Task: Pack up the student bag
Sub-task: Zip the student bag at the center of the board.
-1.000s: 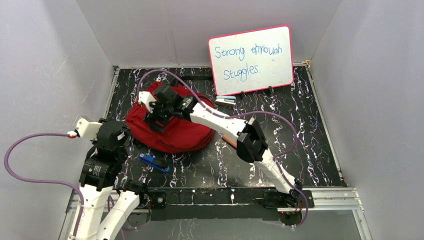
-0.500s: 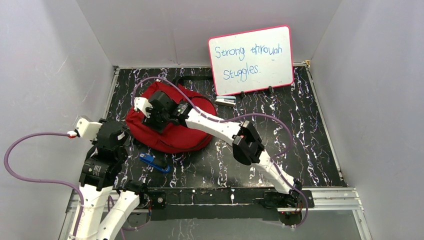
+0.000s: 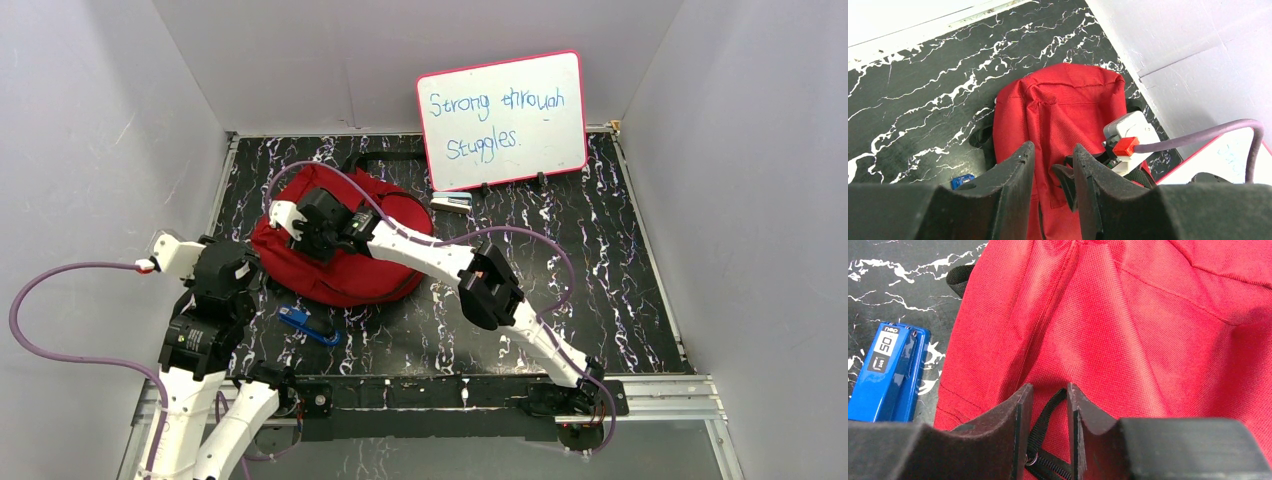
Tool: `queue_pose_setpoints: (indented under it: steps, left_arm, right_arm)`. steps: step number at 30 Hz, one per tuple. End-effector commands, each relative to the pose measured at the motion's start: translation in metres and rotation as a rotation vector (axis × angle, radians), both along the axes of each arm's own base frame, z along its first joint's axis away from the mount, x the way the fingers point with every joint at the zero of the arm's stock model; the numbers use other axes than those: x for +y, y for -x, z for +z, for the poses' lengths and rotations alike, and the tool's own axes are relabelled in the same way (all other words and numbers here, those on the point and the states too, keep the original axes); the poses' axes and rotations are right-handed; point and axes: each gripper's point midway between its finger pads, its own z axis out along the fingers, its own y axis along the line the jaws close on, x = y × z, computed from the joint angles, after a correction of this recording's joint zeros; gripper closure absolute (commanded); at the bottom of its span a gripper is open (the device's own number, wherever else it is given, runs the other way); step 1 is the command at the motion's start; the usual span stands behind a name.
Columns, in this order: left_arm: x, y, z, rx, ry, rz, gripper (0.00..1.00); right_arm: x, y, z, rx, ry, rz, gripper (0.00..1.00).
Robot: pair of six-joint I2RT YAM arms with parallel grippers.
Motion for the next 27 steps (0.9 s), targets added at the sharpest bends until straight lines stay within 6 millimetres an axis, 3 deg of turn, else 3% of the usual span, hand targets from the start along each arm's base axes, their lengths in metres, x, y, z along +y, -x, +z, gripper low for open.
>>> queue_pose_setpoints:
  steps: [1, 8, 18, 27]
  left_arm:
    - [0.004, -0.002, 0.015, -0.039, -0.002, 0.022, 0.68]
    - [0.002, -0.005, 0.012, -0.029, -0.007, 0.014, 0.68]
    - [-0.005, -0.012, 0.004, -0.016, -0.004, -0.024, 0.68]
    - [-0.028, -0.028, -0.002, -0.030, -0.029, -0.183, 0.69]
  right_arm:
    - [0.008, -0.005, 0.024, -0.042, -0.059, -0.003, 0.64]
    - [0.003, -0.003, 0.051, -0.029, -0.105, -0.038, 0.81]
    - [-0.011, -0.005, 0.111, -0.028, -0.239, -0.114, 0.90]
    - [-0.037, -0.037, 0.117, 0.039, -0.276, -0.184, 0.91]
